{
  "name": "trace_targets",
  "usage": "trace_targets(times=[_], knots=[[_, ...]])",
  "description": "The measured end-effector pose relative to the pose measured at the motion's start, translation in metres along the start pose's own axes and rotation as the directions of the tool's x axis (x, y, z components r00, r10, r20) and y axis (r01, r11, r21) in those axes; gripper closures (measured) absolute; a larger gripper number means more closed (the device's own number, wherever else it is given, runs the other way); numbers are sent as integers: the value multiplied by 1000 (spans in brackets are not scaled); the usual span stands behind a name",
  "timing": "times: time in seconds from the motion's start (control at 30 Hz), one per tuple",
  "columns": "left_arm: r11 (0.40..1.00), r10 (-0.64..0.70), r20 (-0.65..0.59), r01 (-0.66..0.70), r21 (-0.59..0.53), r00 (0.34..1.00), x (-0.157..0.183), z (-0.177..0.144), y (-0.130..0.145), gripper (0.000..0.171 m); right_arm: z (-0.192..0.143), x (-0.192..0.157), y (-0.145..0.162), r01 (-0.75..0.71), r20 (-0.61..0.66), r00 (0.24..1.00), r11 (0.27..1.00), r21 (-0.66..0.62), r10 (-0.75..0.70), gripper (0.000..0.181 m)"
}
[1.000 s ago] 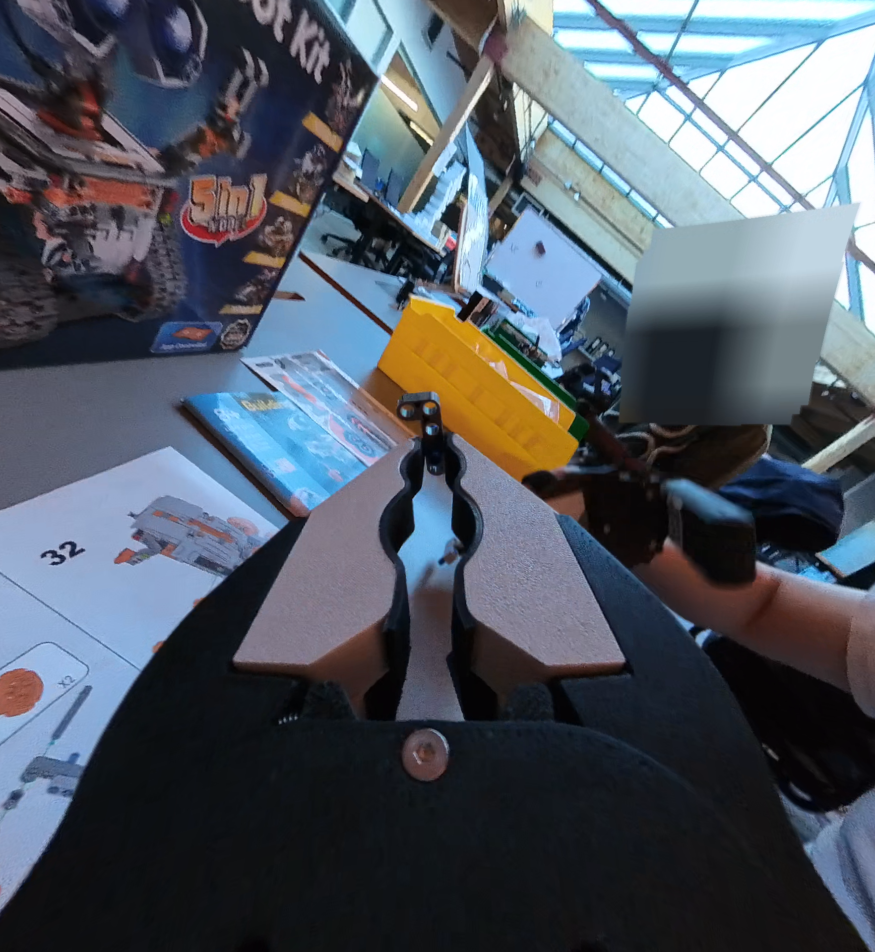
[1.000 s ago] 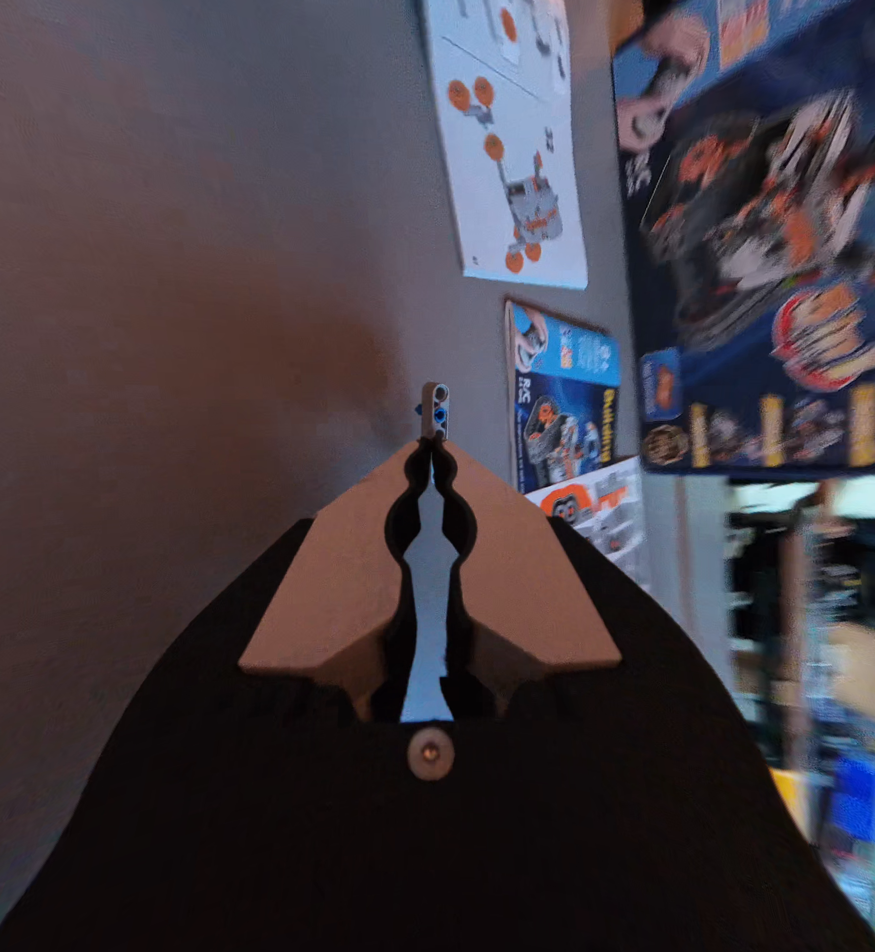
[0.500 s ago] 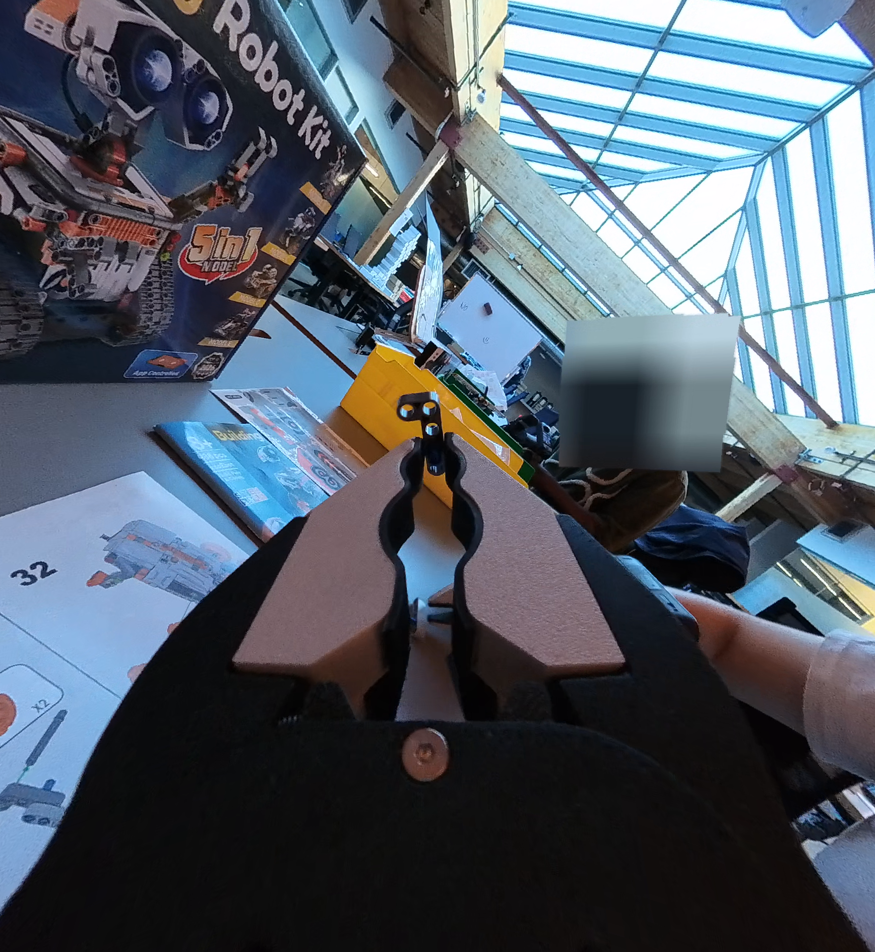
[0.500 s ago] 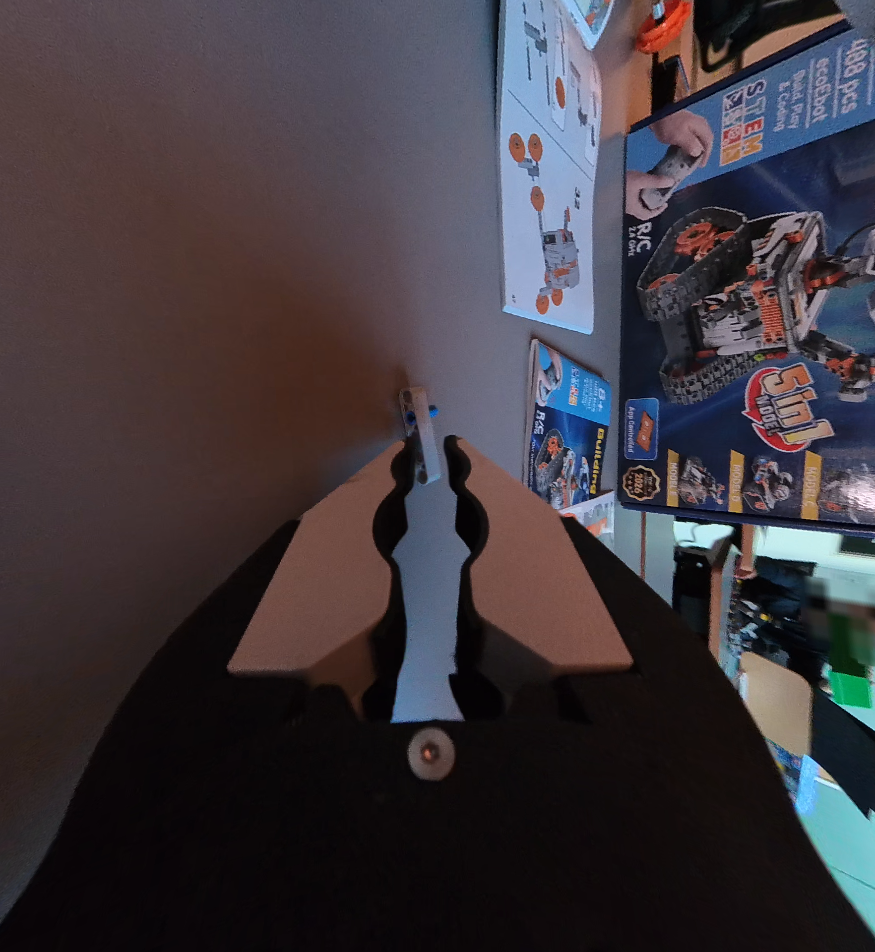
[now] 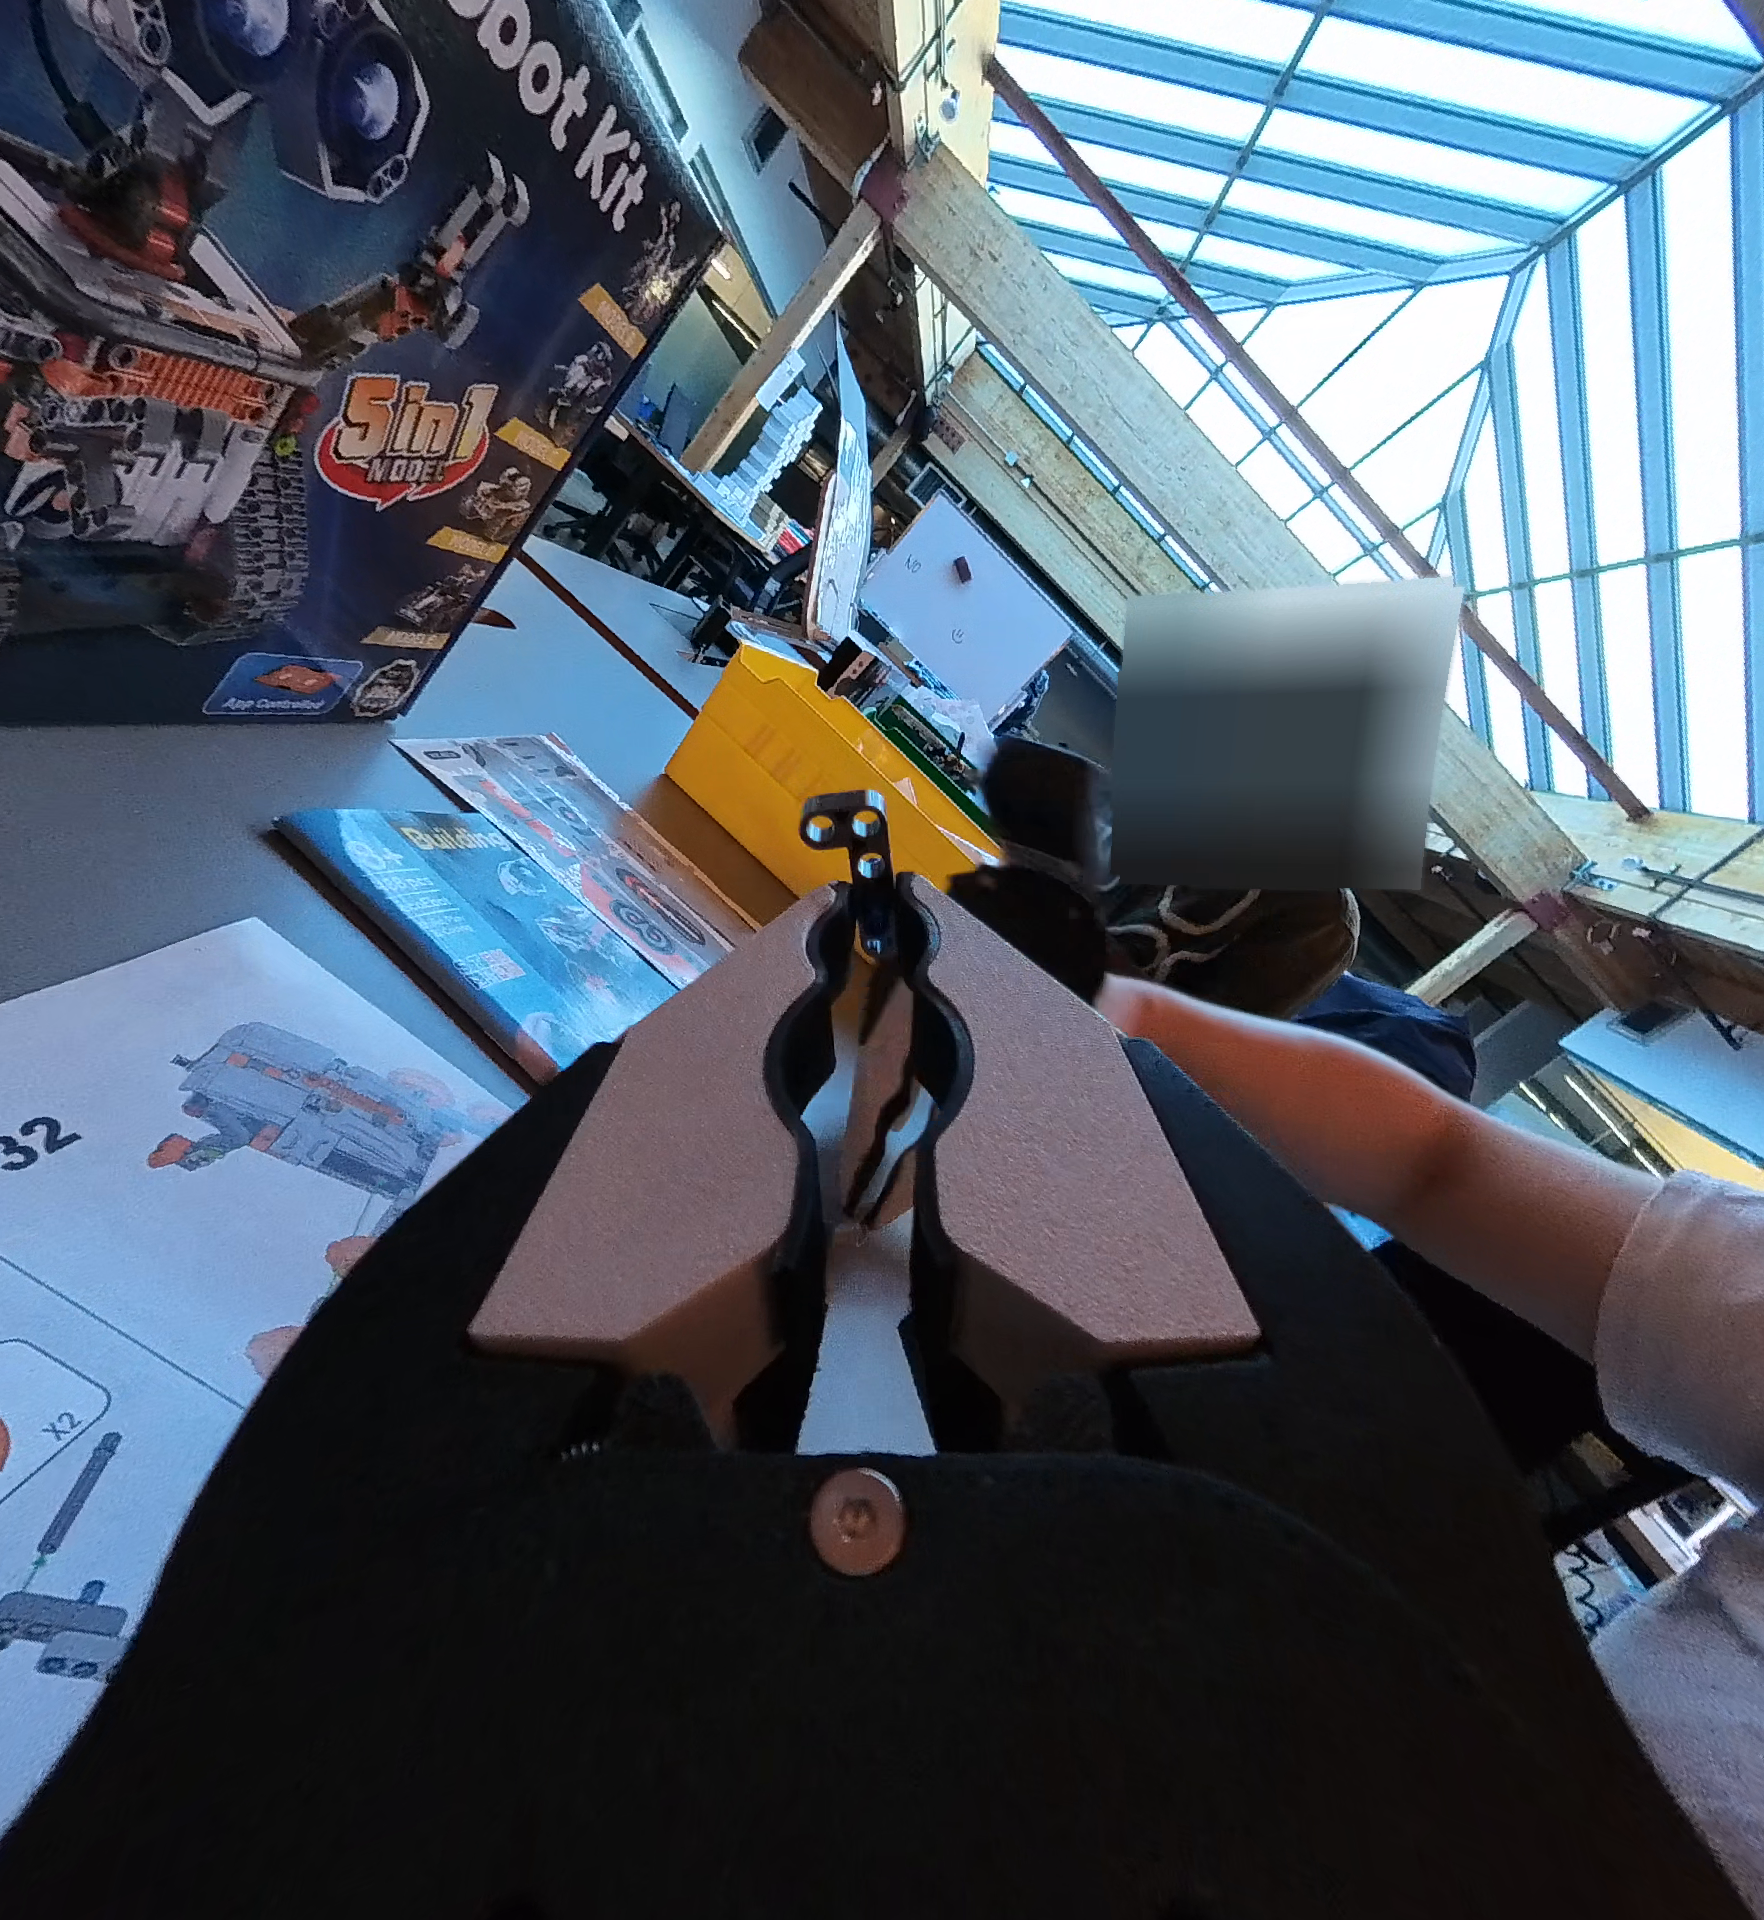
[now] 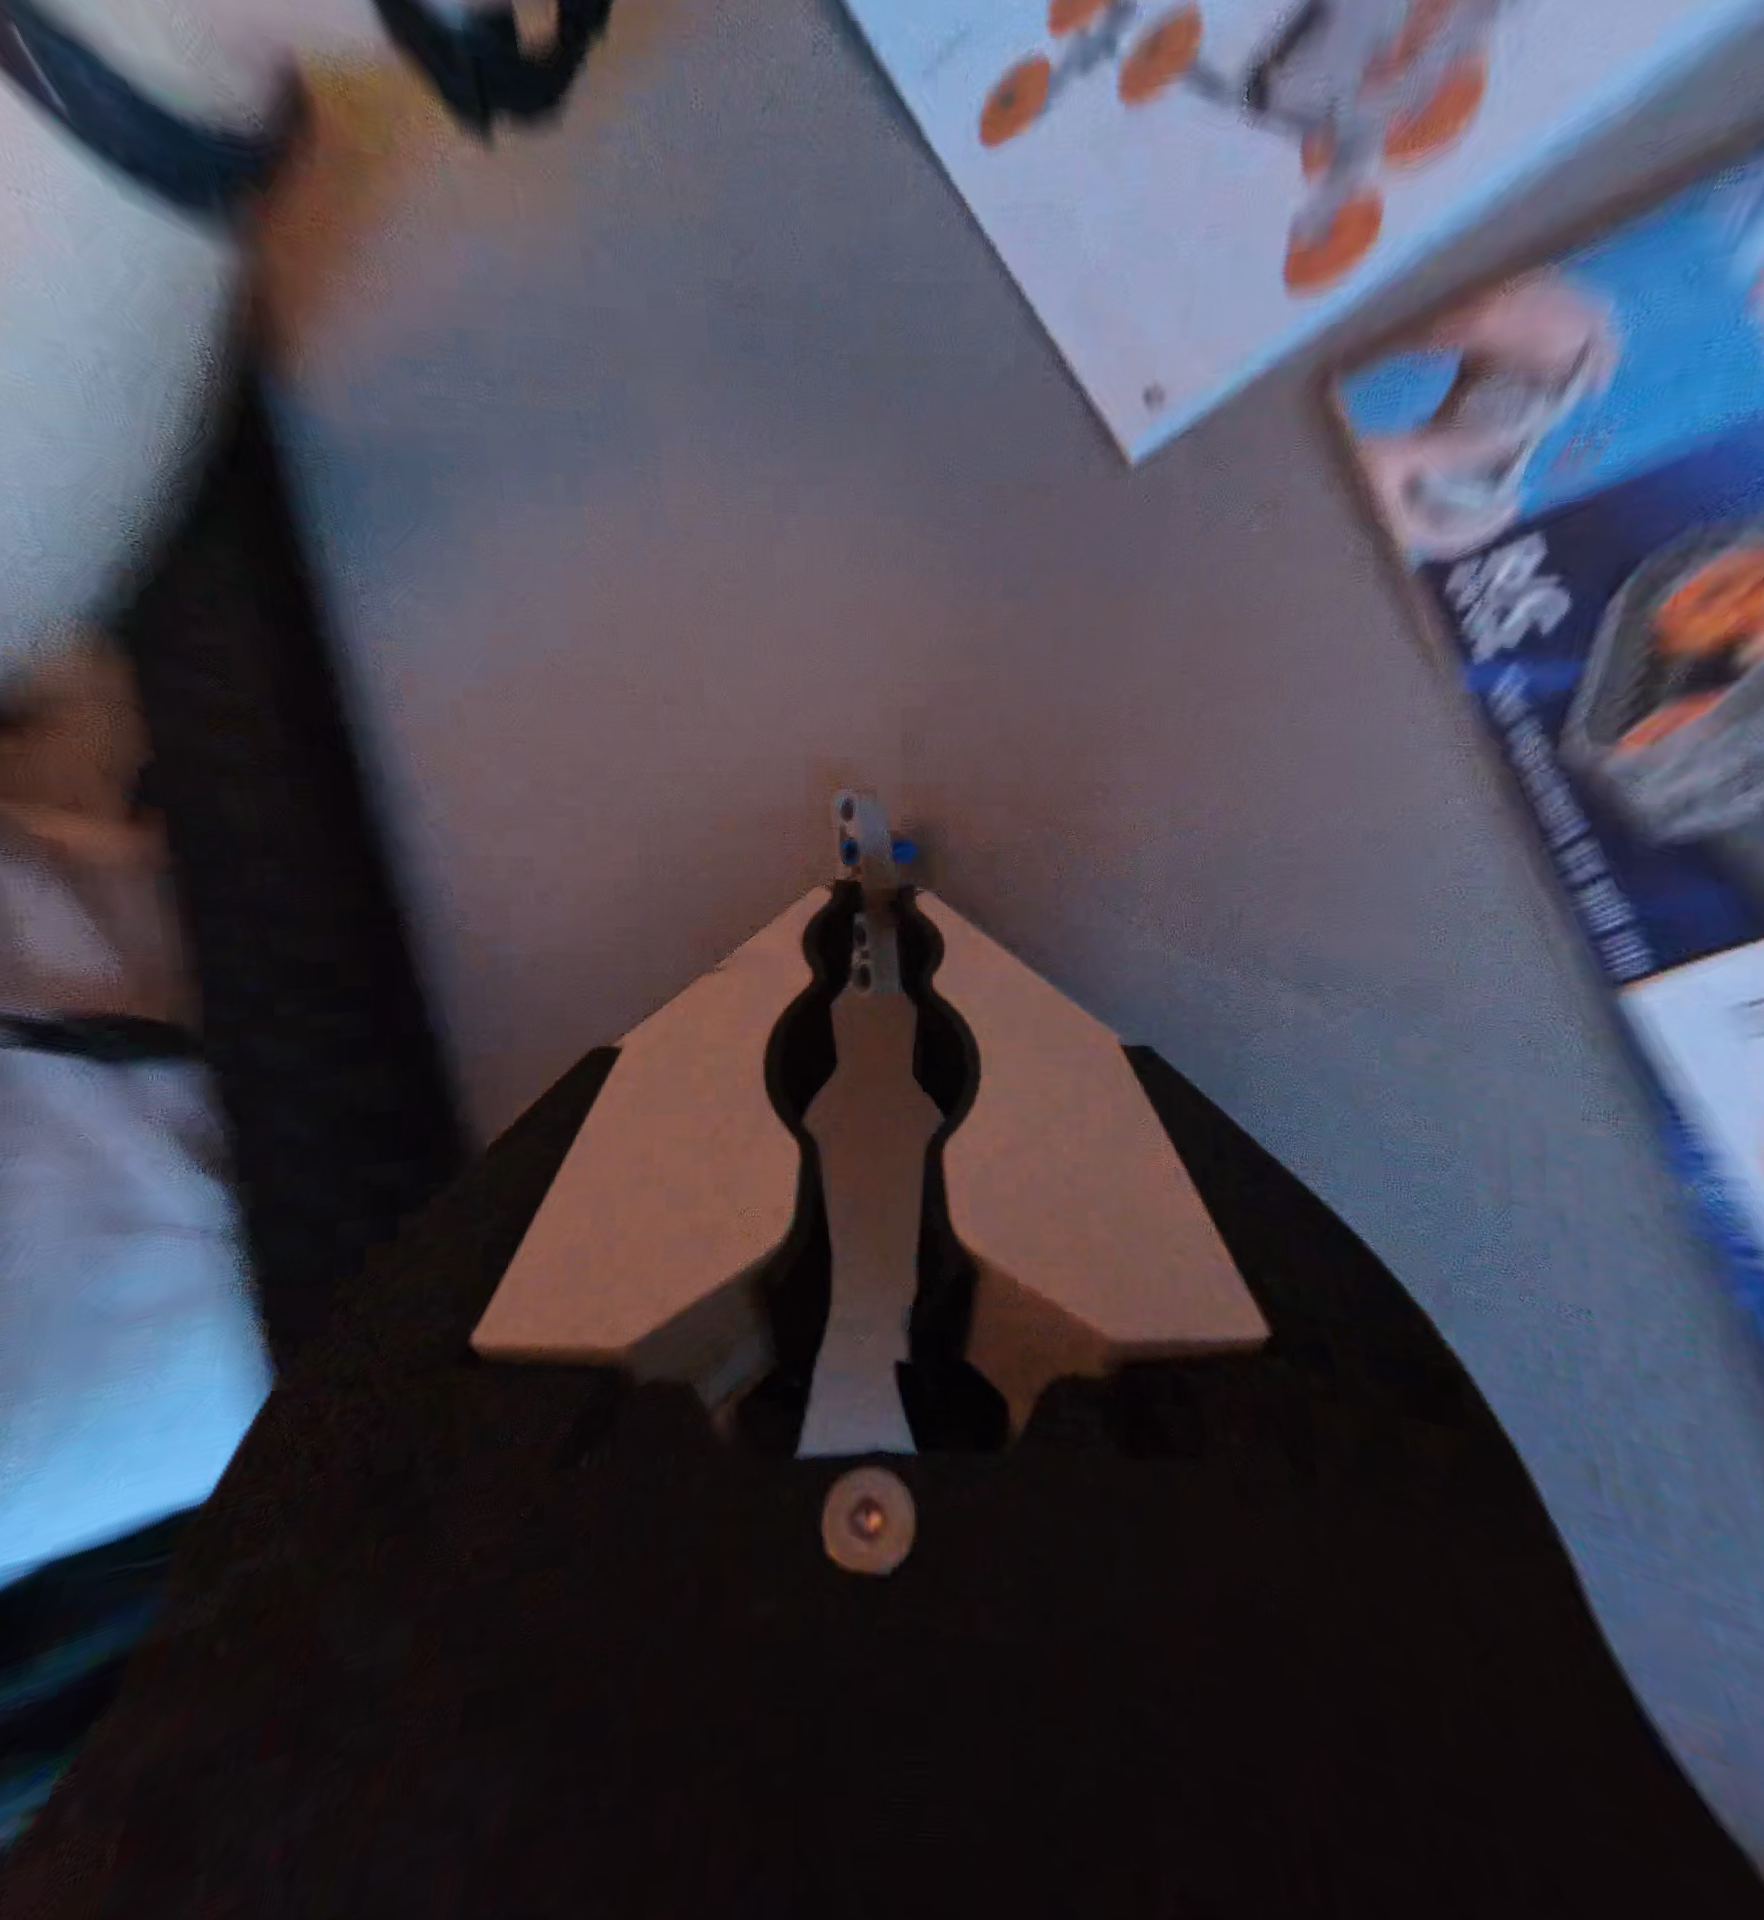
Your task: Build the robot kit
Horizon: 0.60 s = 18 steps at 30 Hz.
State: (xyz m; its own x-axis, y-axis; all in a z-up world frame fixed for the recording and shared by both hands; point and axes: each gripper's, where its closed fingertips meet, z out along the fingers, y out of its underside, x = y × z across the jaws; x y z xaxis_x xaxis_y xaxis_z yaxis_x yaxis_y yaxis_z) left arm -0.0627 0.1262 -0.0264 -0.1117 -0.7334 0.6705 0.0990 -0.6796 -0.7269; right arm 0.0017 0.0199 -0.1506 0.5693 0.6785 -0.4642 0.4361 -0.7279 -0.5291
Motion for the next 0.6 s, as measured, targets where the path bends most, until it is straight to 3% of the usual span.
trace_targets(times=[0.07,0.23,0.3,0.6], knots=[[1000,-3,-9,3,-14,1000,1,1,2,168,-2,5,-2,-276,138,952,961,-2,274,176],[999,-9,-16,8,-52,1000,2,4,10,168,-5,17,0,-460,218,862,887,-41,457,175],[998,-4,-15,3,-63,1000,2,5,11,168,-4,17,0,-491,248,837,870,-50,487,174],[996,-15,-35,12,-93,999,2,9,17,168,-8,21,0,-441,216,876,898,-2,431,170]])
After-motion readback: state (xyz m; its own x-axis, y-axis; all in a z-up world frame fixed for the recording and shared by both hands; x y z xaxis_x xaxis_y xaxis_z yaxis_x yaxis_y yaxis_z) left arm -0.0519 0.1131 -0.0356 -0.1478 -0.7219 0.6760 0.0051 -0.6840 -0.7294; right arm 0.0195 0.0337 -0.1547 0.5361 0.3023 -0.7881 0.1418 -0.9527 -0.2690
